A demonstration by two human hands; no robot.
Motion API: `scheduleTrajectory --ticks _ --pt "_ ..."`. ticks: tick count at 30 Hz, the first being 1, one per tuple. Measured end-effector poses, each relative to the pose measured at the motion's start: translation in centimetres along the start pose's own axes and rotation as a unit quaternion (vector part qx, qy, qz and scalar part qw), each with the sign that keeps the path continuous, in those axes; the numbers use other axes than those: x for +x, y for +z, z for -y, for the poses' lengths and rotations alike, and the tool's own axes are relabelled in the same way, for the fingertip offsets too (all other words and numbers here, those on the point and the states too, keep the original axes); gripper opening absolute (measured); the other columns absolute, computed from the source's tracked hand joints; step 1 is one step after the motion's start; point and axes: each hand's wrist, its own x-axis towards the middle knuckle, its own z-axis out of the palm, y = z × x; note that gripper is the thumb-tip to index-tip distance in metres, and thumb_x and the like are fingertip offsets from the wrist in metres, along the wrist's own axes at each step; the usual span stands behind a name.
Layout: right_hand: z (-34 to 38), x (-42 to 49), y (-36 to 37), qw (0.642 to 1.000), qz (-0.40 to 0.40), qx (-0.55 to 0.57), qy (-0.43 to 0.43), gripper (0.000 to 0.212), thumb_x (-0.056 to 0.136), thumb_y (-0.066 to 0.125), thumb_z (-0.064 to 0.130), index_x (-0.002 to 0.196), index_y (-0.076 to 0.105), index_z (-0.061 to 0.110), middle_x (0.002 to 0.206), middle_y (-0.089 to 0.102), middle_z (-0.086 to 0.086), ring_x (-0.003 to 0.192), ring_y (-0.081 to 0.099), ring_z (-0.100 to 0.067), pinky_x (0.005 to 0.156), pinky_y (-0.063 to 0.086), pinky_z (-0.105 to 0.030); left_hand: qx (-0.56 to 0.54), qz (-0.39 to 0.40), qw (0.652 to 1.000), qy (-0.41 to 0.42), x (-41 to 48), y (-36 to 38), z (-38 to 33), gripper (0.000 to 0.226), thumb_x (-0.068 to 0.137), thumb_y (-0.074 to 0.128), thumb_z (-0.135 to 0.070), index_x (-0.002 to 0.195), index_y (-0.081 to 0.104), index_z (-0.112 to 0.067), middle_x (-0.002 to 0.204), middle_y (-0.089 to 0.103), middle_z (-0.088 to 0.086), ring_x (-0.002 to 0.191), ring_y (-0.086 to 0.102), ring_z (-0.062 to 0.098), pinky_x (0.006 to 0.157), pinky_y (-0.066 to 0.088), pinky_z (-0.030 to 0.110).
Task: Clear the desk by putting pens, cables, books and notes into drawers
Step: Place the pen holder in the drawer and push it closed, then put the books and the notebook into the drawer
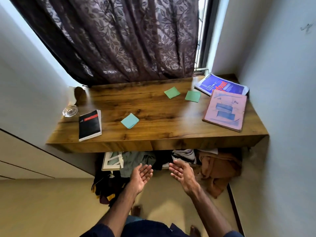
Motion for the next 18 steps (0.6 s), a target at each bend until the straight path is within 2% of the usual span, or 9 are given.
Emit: scheduleTrajectory --ticks 3,8,14,18 --pt "-2.0 1.7 4.6 1.000 -0.002 -0.001 -0.002 0.034 0.099 0.056 0.020 0.125 0.064 -0.001 0.119 0.071 -0.022 0.115 0.067 -0.036 0.085 0.054 -0.037 0.038 0.016 0.999 0.003 2.1 -2.6 -3.1 0.030 0.104 0.050 -0.026 0.119 0.060 -0.002 0.102 0.070 0.015 0.086 0.066 0.028 0.077 0.052 0.035" --pt "-6.5 5.1 13.6 1.000 -0.015 0.011 -0.009 0.035 0.100 0.055 0.020 0.128 0.062 0.000 0.123 0.069 -0.022 0.120 0.064 -0.037 0.104 0.048 -0.045 0.100 0.037 0.994 -0.012 6.2 -8.8 -10.1 0.029 0.104 0.050 -0.027 0.118 0.061 -0.004 0.105 0.071 0.014 0.086 0.067 0.027 0.079 0.052 0.035" --pt "-11.1 7.2 23.5 0.999 -0.035 0.029 0.009 0.033 0.096 0.061 0.021 0.122 0.066 0.001 0.120 0.072 -0.020 0.109 0.068 -0.032 0.087 0.053 -0.038 0.108 0.040 0.993 -0.029 8.5 -15.2 -19.3 0.027 0.105 0.049 -0.025 0.118 0.059 -0.004 0.105 0.070 0.014 0.083 0.066 0.027 0.075 0.052 0.033" --pt "-12.4 7.7 28.1 0.999 -0.037 0.028 0.001 0.032 0.092 0.066 0.020 0.119 0.067 0.002 0.116 0.074 -0.019 0.101 0.069 -0.029 0.085 0.054 -0.038 0.100 0.060 0.993 -0.026 9.3 -17.9 -23.8 0.031 0.105 0.047 -0.026 0.122 0.058 -0.003 0.106 0.068 0.015 0.083 0.065 0.026 0.078 0.052 0.034"
